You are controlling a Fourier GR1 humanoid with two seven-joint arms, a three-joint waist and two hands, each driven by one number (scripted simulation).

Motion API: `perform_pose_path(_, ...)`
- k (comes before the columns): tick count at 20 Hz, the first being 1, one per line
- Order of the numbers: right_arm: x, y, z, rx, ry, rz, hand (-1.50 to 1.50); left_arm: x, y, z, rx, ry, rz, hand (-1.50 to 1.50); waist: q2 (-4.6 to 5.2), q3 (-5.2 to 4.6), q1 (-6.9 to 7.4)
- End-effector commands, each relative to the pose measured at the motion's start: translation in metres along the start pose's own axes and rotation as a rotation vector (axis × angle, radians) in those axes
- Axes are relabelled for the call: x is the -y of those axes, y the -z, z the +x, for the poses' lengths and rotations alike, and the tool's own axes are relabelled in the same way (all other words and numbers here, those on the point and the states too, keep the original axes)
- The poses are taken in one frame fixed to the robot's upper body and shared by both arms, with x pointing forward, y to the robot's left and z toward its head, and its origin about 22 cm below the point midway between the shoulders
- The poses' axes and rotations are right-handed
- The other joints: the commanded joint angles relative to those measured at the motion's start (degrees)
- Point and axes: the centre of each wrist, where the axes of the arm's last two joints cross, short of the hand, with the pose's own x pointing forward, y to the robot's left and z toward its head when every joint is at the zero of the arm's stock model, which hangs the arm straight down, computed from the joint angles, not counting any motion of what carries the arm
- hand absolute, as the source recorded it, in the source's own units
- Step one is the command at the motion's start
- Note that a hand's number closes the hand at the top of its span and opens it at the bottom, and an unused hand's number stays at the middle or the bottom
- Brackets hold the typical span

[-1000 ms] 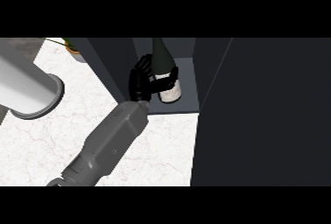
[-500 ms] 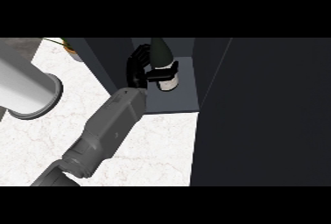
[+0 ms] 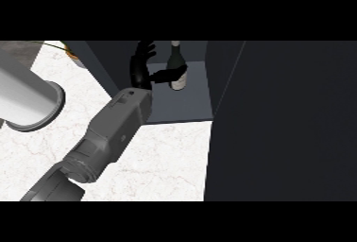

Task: Pick up the wine, place it into the cabinet and close the cabinet

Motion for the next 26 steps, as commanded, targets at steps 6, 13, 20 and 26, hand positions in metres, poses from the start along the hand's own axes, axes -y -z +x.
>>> perform_pose_path(6,-0.005,-0.018,0.026,0.051,0.06,0.044,-1.5,-0.039,0.017,-0.014,0.008,0.09,0.059,-1.5,0.51,-0.08,-0.43)
perform_pose_path(13,-0.004,-0.02,0.029,0.05,0.046,0.063,-1.5,-0.03,0.025,0.008,0.028,0.077,0.07,-1.5,0.45,-0.06,-0.68)
perform_pose_path(20,-0.003,-0.027,0.031,0.047,0.074,0.038,-1.5,-0.031,0.022,0.003,0.111,0.008,-0.081,-1.5,-0.15,-0.02,0.6)
perform_pose_path(26,-0.004,-0.027,0.031,0.057,0.066,0.012,-1.5,-0.002,0.006,0.01,0.192,-0.099,-0.158,-1.5,-0.7,-0.02,1.86)
